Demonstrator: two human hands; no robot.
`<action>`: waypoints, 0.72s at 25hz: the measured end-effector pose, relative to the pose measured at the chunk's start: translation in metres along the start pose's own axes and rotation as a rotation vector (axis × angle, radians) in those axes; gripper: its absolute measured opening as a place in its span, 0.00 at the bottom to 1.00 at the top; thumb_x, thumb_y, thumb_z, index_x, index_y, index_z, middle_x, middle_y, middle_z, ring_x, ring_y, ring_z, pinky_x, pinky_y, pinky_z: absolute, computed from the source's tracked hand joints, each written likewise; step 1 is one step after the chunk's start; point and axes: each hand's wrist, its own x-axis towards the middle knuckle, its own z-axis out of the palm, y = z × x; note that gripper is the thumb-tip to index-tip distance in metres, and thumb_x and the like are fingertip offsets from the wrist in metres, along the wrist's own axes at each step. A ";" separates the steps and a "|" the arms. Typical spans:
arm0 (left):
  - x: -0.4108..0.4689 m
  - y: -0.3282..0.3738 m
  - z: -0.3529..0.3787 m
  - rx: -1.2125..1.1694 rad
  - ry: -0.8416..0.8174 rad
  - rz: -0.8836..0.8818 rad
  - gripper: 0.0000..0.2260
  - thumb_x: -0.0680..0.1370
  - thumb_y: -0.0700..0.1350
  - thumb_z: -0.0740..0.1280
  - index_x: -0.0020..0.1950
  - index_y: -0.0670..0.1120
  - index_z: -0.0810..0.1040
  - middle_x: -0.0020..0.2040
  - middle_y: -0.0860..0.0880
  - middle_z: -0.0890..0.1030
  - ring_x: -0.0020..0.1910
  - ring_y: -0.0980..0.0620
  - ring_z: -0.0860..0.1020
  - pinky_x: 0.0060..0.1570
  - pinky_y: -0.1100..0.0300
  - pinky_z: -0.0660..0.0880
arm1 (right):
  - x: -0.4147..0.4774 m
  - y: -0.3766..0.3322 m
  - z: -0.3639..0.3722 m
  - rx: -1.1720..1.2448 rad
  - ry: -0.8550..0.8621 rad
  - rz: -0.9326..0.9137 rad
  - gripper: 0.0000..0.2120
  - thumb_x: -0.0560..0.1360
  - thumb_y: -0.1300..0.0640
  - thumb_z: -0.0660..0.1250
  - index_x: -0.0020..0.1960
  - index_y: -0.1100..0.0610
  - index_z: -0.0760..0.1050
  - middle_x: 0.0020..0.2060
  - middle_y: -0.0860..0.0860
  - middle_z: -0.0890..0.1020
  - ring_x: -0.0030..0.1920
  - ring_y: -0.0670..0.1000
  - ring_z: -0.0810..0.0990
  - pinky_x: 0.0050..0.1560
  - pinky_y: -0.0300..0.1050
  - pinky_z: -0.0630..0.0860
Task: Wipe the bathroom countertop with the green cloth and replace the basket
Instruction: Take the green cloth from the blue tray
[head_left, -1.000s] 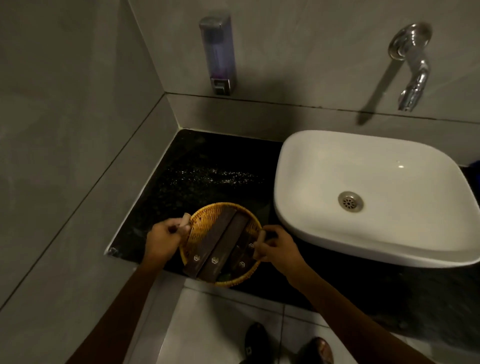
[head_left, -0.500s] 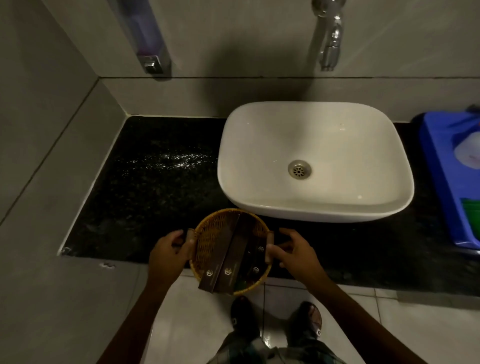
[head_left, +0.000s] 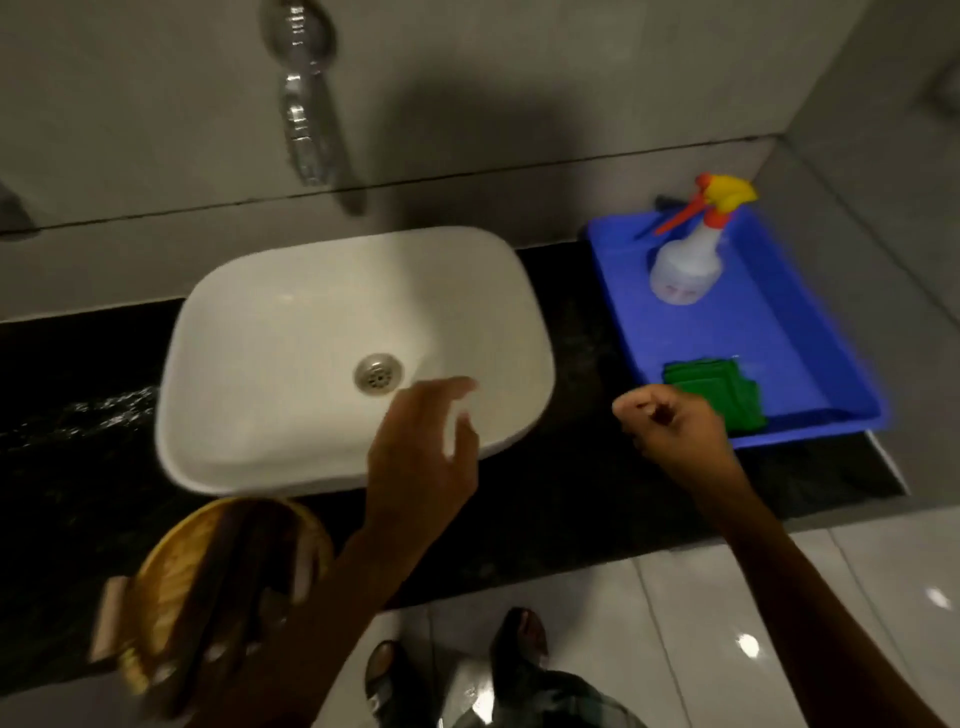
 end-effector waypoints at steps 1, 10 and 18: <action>0.007 0.023 0.027 -0.069 -0.089 0.052 0.12 0.76 0.41 0.65 0.59 0.48 0.76 0.54 0.47 0.81 0.54 0.50 0.78 0.53 0.60 0.74 | 0.016 0.017 -0.029 -0.138 0.091 0.019 0.02 0.72 0.58 0.72 0.43 0.56 0.82 0.37 0.54 0.86 0.40 0.54 0.83 0.46 0.47 0.77; 0.051 0.132 0.238 0.270 -1.012 0.411 0.23 0.75 0.44 0.63 0.69 0.41 0.69 0.70 0.44 0.72 0.75 0.44 0.59 0.75 0.41 0.40 | 0.122 0.117 -0.106 -0.695 -0.086 0.588 0.50 0.62 0.29 0.69 0.74 0.56 0.59 0.71 0.56 0.70 0.71 0.58 0.67 0.70 0.62 0.56; 0.072 0.115 0.243 -0.012 -0.843 0.112 0.16 0.75 0.41 0.64 0.62 0.40 0.76 0.61 0.38 0.79 0.66 0.39 0.72 0.69 0.50 0.64 | 0.122 0.102 -0.100 -0.075 0.175 0.491 0.20 0.60 0.54 0.78 0.49 0.61 0.82 0.42 0.58 0.84 0.40 0.55 0.81 0.36 0.43 0.76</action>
